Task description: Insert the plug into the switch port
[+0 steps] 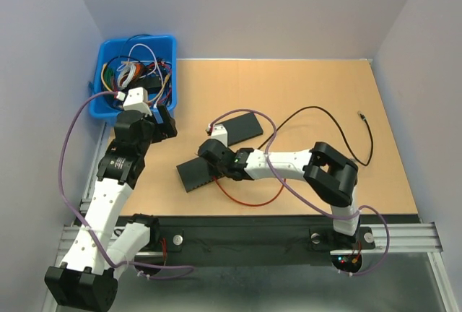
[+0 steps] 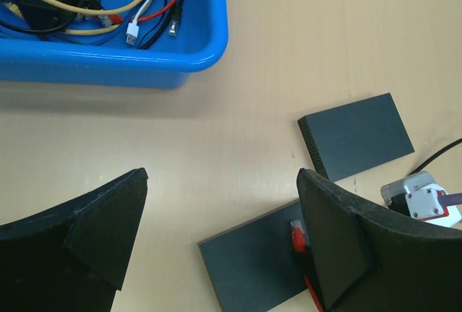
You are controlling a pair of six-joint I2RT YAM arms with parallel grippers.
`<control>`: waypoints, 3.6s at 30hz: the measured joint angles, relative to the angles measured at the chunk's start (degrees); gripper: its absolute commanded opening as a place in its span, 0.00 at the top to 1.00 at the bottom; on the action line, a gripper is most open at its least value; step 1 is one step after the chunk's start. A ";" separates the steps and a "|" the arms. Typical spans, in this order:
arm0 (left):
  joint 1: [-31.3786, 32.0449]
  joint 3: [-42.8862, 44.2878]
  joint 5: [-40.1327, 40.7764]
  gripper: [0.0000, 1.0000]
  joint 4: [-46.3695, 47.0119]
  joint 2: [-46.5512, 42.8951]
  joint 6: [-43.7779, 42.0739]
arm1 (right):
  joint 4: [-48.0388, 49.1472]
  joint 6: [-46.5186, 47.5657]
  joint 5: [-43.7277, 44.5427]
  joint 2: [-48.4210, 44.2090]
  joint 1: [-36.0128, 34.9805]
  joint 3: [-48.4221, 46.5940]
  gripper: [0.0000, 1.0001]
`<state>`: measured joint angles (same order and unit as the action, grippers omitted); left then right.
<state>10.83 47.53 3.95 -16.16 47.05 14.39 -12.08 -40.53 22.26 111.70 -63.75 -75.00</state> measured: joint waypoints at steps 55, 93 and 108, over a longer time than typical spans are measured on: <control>28.85 -22.32 -9.84 0.25 30.67 -17.22 18.60 | 21.57 11.23 -17.20 -49.51 -3.67 38.18 1.00; 8.07 -18.88 -2.71 0.21 26.69 28.20 18.93 | 15.87 9.49 -6.47 -10.62 -0.61 22.71 1.00; 7.80 -20.48 -2.58 0.21 24.20 21.84 18.95 | 15.74 13.33 -8.02 -11.69 4.81 23.71 0.99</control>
<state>18.63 27.05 1.37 8.03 68.88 33.34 3.66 -27.20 14.24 100.01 -58.94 -51.29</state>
